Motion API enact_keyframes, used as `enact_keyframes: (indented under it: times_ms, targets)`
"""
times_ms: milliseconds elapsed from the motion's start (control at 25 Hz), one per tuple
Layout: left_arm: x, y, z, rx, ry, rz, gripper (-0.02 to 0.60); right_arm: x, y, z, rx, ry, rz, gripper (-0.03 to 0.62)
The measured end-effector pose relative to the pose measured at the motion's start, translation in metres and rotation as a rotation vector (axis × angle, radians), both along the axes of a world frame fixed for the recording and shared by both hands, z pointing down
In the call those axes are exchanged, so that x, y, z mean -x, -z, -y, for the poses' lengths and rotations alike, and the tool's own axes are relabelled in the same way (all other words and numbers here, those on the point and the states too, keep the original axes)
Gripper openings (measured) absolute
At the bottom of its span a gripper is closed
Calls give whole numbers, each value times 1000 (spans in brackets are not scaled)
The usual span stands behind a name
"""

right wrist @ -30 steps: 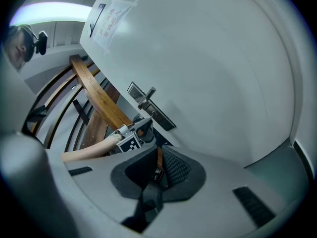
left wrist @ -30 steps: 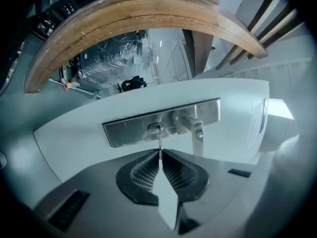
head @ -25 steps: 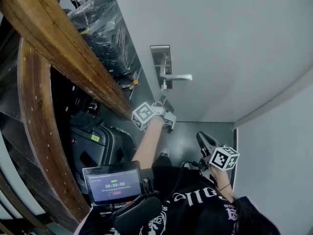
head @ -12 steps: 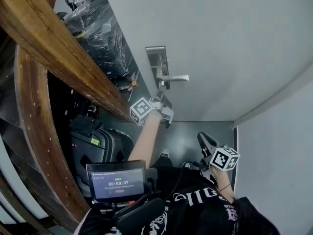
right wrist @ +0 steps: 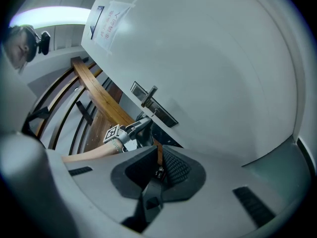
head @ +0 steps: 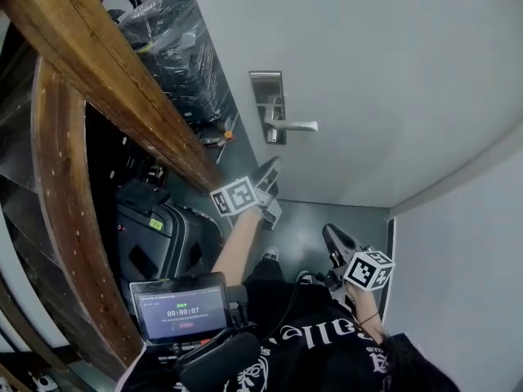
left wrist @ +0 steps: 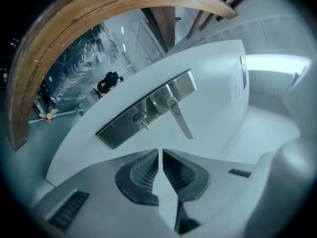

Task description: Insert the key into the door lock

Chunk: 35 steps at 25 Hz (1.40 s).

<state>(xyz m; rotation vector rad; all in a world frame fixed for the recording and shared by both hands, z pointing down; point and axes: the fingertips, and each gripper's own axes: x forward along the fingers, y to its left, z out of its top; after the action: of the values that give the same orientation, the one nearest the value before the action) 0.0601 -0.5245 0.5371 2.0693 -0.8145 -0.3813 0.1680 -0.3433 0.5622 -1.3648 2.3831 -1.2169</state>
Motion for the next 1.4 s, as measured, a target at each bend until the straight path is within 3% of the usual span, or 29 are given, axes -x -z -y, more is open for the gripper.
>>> enact_keyframes:
  times_ms: [120,320,560,680,760,960,1400]
  targets:
    - [9,-2,-36,-56,27,88,5,3,4,-8,-2,43,11,38]
    - [23,7,-91,-120,101,101,5,12,-4,-22,17,118,12,38]
    - [42,13,-167,-235,103,343,5,39,-17,-39,40,219,13,38]
    - [54,22,-187,-266,130,389,5,49,-15,-45,36,225,11,37]
    - [56,33,-201,-328,90,422,5,60,-12,-52,31,218,12,38]
    - [61,39,-255,-455,-108,538,5,99,-6,-83,5,191,-4,38]
    - [150,12,-407,-506,-453,465,5,212,0,-197,-28,23,6,37]
